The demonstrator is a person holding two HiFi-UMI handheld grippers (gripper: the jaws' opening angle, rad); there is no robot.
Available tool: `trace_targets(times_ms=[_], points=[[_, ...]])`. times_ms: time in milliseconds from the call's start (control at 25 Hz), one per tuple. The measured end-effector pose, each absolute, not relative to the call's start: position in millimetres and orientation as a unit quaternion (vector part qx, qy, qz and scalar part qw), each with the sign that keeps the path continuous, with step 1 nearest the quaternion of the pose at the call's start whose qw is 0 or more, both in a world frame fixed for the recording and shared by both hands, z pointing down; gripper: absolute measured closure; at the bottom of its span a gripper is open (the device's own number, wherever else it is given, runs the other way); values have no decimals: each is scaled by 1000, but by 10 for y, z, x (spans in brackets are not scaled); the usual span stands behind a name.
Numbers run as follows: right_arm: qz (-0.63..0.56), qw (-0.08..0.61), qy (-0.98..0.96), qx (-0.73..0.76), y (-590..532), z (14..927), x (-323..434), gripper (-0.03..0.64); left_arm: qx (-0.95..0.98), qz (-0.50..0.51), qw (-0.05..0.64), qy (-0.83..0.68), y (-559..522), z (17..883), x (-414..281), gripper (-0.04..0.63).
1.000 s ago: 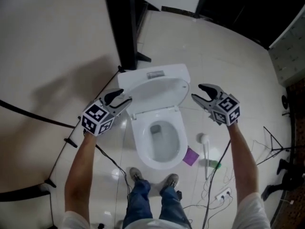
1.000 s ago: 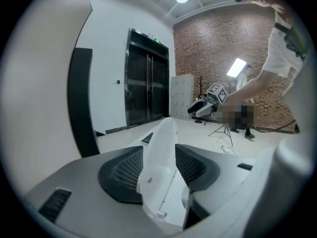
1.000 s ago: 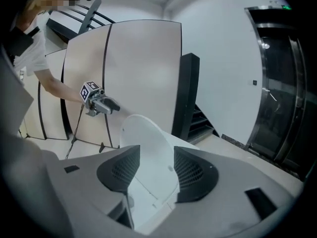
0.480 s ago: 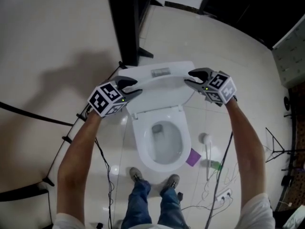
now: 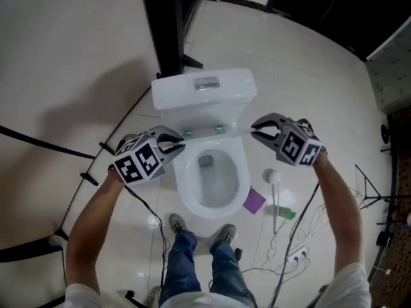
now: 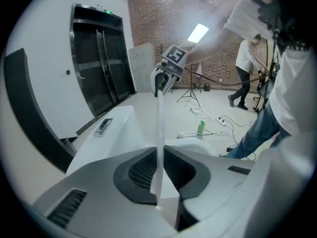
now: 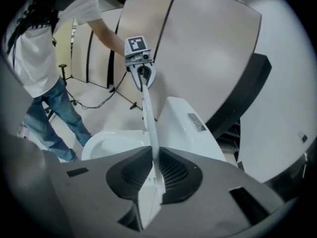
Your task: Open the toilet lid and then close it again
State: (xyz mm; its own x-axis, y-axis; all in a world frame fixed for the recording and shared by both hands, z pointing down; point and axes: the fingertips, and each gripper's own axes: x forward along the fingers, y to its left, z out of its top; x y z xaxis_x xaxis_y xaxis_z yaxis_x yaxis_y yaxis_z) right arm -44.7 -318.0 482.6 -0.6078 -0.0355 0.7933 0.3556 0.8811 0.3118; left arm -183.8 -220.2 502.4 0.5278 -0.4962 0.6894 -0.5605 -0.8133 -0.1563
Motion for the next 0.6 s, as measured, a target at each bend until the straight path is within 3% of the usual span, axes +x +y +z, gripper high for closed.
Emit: trace_targets(times_ms=[240,600], points=[[-312,438,-830,-148,-2107,5454,326,569,838,461,-17,-291,-1152,5609,-1123,550],[-349,459,-788,-215,-1147,6871,1099,532,803,540,21,-249,-201,6950,-433,522]])
